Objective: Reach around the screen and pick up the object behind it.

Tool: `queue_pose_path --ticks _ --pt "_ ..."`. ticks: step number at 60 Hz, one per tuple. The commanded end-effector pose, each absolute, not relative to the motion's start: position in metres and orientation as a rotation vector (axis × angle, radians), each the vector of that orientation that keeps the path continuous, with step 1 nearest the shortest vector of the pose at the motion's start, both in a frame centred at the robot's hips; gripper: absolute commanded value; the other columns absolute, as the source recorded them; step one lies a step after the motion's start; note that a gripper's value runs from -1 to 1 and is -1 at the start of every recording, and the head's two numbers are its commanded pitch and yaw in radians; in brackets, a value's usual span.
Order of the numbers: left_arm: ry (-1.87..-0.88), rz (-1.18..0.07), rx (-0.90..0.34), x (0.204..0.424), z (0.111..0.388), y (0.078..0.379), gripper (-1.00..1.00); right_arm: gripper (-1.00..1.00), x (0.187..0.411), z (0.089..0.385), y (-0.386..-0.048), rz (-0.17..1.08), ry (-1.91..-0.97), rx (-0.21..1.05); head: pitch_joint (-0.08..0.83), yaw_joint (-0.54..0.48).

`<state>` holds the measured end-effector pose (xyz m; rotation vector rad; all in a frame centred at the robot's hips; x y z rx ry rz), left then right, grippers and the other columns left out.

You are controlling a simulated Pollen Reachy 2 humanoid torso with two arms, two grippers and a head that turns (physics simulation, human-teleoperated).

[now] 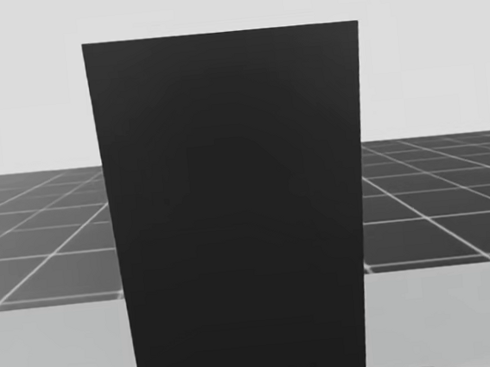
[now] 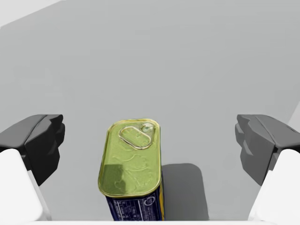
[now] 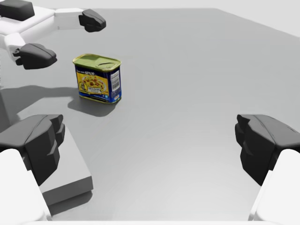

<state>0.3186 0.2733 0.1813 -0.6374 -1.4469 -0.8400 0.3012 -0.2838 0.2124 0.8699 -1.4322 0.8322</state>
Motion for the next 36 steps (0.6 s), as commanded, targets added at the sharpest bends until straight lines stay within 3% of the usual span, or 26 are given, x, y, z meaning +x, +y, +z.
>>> queue_pose_path --ticks 1,13,36 --pt "-1.404 -0.821 -0.610 0.319 0.168 0.270 -1.00 -1.00 0.302 0.211 -0.284 0.847 -1.399 0.877 0.059 -0.02" --pt "-1.396 -0.787 -0.570 0.334 0.141 0.271 -1.00 -1.00 0.303 0.208 -0.283 0.857 -1.406 0.867 0.076 -0.01" --pt "-1.384 -0.819 -0.564 0.359 0.125 0.256 -1.00 -1.00 0.303 0.206 -0.281 0.879 -1.423 0.841 0.089 0.00"
